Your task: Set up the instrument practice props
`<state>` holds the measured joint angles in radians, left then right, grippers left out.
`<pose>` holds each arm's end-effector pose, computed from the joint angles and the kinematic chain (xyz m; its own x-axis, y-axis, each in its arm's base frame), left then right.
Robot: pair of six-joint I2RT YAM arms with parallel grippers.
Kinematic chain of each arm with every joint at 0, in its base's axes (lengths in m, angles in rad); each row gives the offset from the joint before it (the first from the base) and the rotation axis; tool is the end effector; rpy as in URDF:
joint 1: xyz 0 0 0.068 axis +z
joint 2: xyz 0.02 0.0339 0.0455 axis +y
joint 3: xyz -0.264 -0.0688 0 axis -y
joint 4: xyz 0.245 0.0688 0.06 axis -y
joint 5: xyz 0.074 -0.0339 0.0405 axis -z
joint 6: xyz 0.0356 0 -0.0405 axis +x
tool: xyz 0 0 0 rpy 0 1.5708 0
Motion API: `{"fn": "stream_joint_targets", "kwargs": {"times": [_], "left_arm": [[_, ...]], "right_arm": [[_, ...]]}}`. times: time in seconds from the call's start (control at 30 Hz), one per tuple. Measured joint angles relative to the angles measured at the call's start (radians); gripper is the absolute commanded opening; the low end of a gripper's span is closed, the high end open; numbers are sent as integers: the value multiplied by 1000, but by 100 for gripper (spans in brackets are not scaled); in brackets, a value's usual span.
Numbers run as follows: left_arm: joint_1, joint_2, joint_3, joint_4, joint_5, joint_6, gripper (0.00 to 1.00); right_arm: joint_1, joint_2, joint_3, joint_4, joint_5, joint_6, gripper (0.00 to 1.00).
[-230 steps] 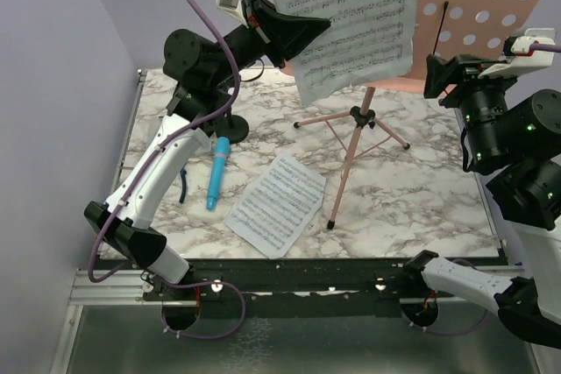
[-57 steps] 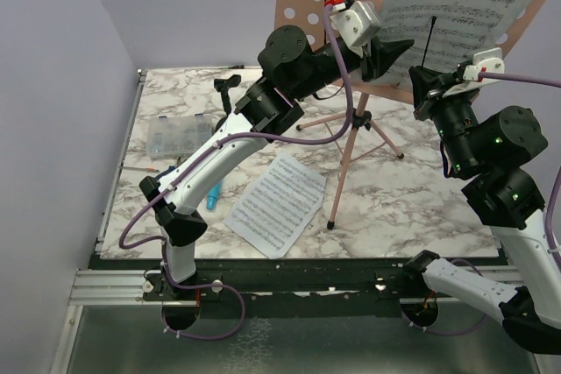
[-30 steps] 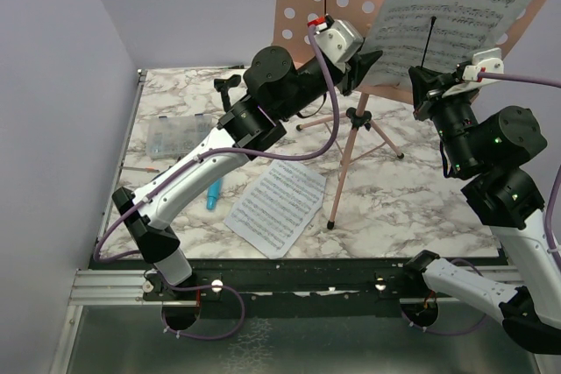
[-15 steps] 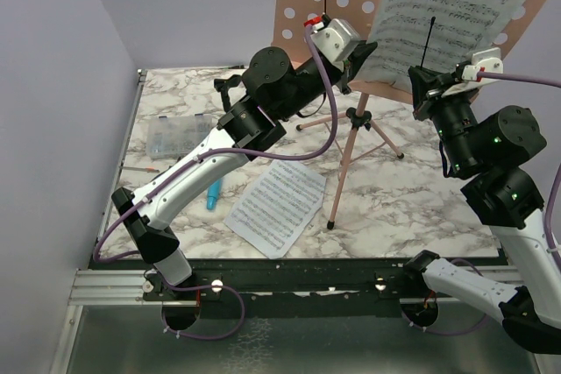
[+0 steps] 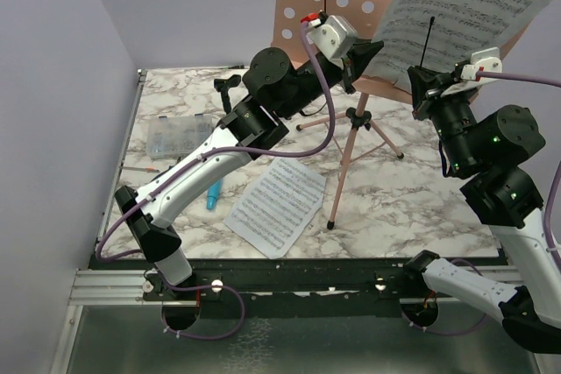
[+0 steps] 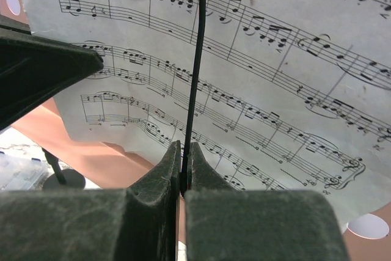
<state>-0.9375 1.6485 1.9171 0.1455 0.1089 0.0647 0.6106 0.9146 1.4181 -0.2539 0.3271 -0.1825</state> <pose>0.2105 -0.2932 0.5436 0.2932 -0.2908 -0.9107 0.8430 0.5280 0.1028 0.1286 0.0760 0.5200 0.2513 -0.0339 -0.9673 -0.2464 0.9642 -0.0978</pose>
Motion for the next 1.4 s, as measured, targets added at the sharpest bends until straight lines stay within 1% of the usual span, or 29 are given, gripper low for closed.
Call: {"fn": "stream_joint_targets", "kwargs": {"times": [0.6, 1.0, 1.07, 1.13, 1.23, 1.27, 1.33, 1.4], "left_arm": [[0, 14, -2, 51, 1, -109, 0], [0, 13, -72, 60, -63, -117, 1], [0, 11, -74, 62, -70, -117, 5], [0, 8, -74, 62, -73, -116, 13], [0, 6, -74, 62, -74, -112, 17], [0, 5, -74, 62, -75, -111, 20], [0, 4, -74, 63, -78, -109, 29], [-2, 3, -74, 63, -80, -106, 35]], "right_arm": [[0, 7, 0, 6, 0, 6, 1], [0, 7, 0, 7, -1, 7, 1], [0, 7, 0, 7, -1, 8, 1], [0, 7, 0, 7, -1, 8, 1], [0, 7, 0, 7, -2, 8, 2], [0, 7, 0, 7, -2, 8, 3], [0, 7, 0, 7, -2, 8, 7], [0, 7, 0, 8, -3, 10, 10]]}}
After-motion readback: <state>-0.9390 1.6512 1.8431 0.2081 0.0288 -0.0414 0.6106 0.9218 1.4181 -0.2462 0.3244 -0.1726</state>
